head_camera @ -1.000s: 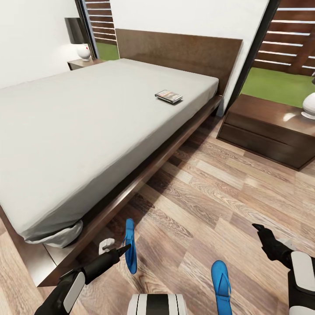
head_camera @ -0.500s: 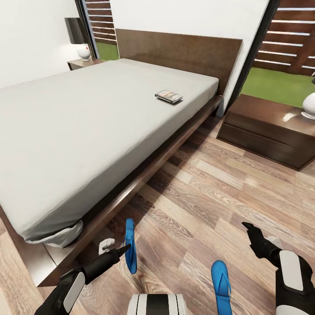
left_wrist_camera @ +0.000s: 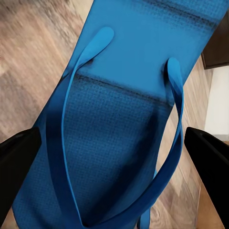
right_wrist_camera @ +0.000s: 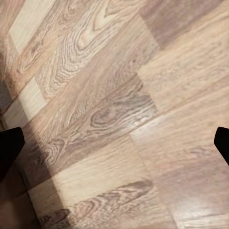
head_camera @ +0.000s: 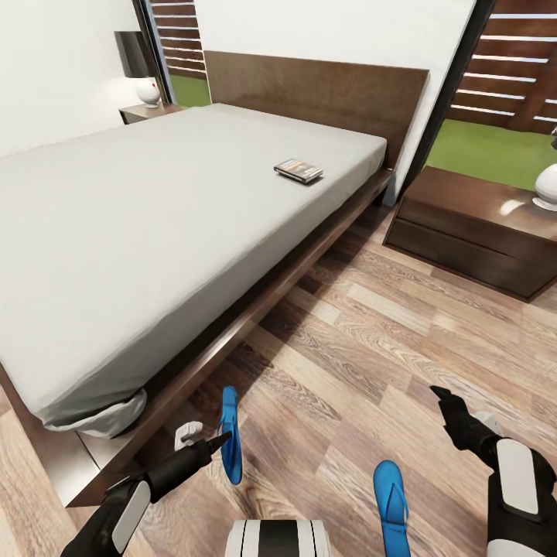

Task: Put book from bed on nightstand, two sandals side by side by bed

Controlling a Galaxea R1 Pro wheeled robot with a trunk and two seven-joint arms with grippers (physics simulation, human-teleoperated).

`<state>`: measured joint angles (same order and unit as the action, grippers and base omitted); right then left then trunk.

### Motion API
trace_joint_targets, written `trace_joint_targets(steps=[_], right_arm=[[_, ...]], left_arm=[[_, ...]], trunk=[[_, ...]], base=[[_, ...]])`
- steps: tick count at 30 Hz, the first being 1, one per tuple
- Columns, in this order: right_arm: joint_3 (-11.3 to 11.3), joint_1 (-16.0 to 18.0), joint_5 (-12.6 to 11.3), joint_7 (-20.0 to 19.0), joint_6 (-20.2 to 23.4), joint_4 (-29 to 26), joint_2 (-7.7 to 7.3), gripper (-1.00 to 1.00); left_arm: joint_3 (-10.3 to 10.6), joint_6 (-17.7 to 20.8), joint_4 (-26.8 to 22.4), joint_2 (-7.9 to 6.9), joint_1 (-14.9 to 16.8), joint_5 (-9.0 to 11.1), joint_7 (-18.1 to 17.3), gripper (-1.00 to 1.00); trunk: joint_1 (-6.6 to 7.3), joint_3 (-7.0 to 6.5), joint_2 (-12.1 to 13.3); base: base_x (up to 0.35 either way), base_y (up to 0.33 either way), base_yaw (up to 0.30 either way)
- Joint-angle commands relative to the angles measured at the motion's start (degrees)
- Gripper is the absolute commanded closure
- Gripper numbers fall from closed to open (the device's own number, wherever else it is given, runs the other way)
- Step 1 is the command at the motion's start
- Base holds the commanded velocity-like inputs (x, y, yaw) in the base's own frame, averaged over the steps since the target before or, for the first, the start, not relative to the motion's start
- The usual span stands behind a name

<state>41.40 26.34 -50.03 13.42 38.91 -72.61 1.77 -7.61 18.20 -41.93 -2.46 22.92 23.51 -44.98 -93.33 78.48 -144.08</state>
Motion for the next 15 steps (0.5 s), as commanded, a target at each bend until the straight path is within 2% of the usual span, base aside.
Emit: trace_joint_targets(steps=[1, 2, 3, 4, 5, 7, 8, 11, 12, 14, 15], right_arm=[[0.1, 0.0, -0.6, 0.5, 0.2, -0.2, 0.02, -1.00], [0.1, 0.0, -0.9, 0.4, 0.2, -0.3, 0.04, -1.00], [0.1, 0.0, -2.9, 0.4, 0.1, -0.1, 0.11, -1.00], [0.0, 0.0, -6.2, 0.4, -0.1, 0.5, 0.28, -1.00], [0.0, 0.0, -11.0, 0.4, -0.2, 1.4, 0.46, -1.00], [0.0, 0.0, -17.2, 0.5, -0.3, 2.4, 0.59, -1.00], [-0.1, 0.0, -23.8, 0.5, -0.5, 3.4, 0.64, -1.00], [-0.1, 0.0, -33.6, 0.5, -1.4, 4.3, 0.74, -1.00], [-0.2, 0.0, -44.6, 0.5, -3.7, 4.8, 0.79, -1.00], [-0.3, 0.0, -49.0, 0.5, -5.1, 5.0, 0.82, -1.00], [-0.9, 0.0, -54.5, 0.5, -6.8, 5.1, 0.84, -1.00]], left_arm=[[-0.1, 0.5, 0.0, 0.00, 0.0, 0.4, -0.1, 1.00], [0.0, 0.5, 0.0, 0.00, 0.0, 0.4, -0.1, 1.00], [0.0, 0.5, 0.0, 0.00, 0.0, 0.4, -0.1, 1.00], [0.0, 0.5, 0.0, 0.00, 0.0, 0.4, -0.1, 1.00], [0.0, 0.5, 0.0, 0.00, 0.0, 0.4, -0.1, 1.00], [0.0, 0.5, 0.0, 0.00, 0.0, 0.4, -0.1, 1.00], [0.0, 0.5, 0.0, 0.00, 0.0, 0.4, -0.1, 1.00], [0.0, 0.5, 0.0, 0.00, 0.0, 0.4, -0.1, 1.00], [0.0, 0.5, 0.0, 0.00, 0.0, 0.4, -0.1, 1.00], [0.0, 0.5, 0.0, 0.00, 0.0, 0.4, -0.1, 1.00], [0.0, 0.5, 0.0, 0.00, 0.0, 0.4, -0.1, 1.00]], trunk=[[0.01, 0.04, 0.0], [0.01, 0.04, 0.0], [0.01, 0.04, 0.0], [0.01, 0.04, 0.0], [0.01, 0.04, 0.0], [0.01, 0.04, 0.0], [0.01, 0.04, 0.0], [0.01, 0.04, 0.0], [0.01, 0.04, 0.0], [0.01, 0.04, 0.0], [0.01, 0.04, 0.0]], base=[[0.000, 0.000, 0.000], [0.000, 0.000, 0.000], [0.000, 0.000, 0.000], [0.000, 0.000, 0.000], [0.000, 0.000, 0.000], [0.000, 0.000, 0.000], [0.000, 0.000, 0.000], [0.000, 0.000, 0.000], [0.000, 0.000, 0.000], [0.000, 0.000, 0.000], [0.000, 0.000, 0.000]])
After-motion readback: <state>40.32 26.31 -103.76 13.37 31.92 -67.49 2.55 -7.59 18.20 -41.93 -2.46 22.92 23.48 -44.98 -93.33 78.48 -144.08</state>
